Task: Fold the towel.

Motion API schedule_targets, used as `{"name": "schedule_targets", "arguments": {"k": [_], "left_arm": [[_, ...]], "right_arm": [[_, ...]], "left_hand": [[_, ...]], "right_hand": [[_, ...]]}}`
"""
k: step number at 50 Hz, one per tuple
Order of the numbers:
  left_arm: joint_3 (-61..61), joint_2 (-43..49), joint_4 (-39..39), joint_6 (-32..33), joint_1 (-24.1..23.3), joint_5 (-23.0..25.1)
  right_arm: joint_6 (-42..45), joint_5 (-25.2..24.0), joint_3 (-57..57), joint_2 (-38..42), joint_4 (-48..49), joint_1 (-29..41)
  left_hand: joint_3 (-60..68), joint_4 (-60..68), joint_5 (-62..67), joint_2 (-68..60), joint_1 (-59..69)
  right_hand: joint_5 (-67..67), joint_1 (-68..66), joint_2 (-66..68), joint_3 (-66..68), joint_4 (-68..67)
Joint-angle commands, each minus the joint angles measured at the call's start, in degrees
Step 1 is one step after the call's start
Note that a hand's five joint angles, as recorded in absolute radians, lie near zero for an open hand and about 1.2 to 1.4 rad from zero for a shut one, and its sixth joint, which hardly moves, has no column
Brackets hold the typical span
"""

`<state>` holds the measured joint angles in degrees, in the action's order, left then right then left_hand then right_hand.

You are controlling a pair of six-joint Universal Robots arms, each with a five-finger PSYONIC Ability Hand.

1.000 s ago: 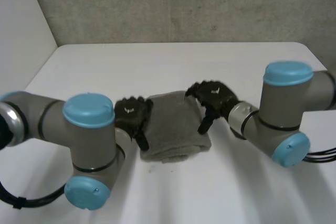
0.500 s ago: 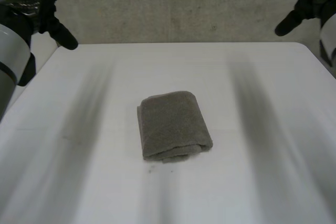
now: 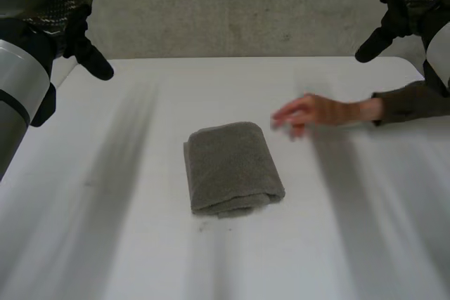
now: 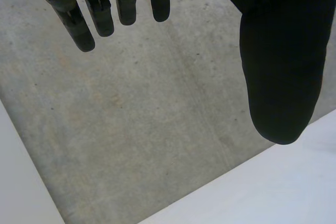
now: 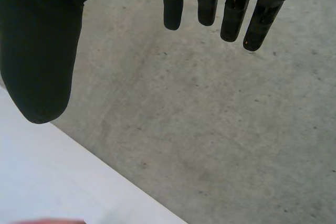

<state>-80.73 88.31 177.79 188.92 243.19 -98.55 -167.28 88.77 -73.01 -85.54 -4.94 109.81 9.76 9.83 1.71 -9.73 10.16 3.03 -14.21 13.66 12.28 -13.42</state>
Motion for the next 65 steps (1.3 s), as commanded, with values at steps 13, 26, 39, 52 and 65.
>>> {"name": "schedule_targets", "arguments": {"k": [13, 26, 39, 52, 65], "left_arm": [[0.48, 2.13, -0.6, -1.71, -0.17, 3.01], [3.74, 2.75, -9.13, -0.39, 0.45, 3.28], [3.03, 2.66, -8.95, -0.3, 0.27, 3.28], [2.24, 2.75, -7.54, -0.48, 0.18, 3.19], [0.84, 2.66, -4.38, -0.3, -0.26, 3.19]], "right_arm": [[0.2, -2.82, 0.93, 2.92, -3.67, -0.12], [0.03, -3.26, 2.61, 4.24, -8.42, 0.05], [-0.32, -3.35, 2.43, 4.24, -8.42, 0.14], [-0.32, -3.43, 2.08, 4.24, -8.34, 0.14], [-0.32, -3.35, 1.82, 4.15, -7.98, -0.12]], "left_hand": [[1.46, 1.4, -0.49, -1.49, 1.06], [0.62, 0.55, -1.33, -0.65, 0.22], [0.28, 0.22, -1.67, -0.31, -0.12], [0.28, 0.22, -1.67, -0.31, -0.12], [0.28, 0.22, -1.67, -0.31, -0.12]], "right_hand": [[-3.03, 4.21, -3.66, -2.28, 3.42], [-3.03, 4.21, -3.66, -2.28, 3.42], [-3.03, 4.21, -3.66, -2.28, 3.42], [-3.03, 4.21, -3.66, -2.28, 3.42], [-3.03, 4.21, -3.66, -2.28, 3.42]]}}
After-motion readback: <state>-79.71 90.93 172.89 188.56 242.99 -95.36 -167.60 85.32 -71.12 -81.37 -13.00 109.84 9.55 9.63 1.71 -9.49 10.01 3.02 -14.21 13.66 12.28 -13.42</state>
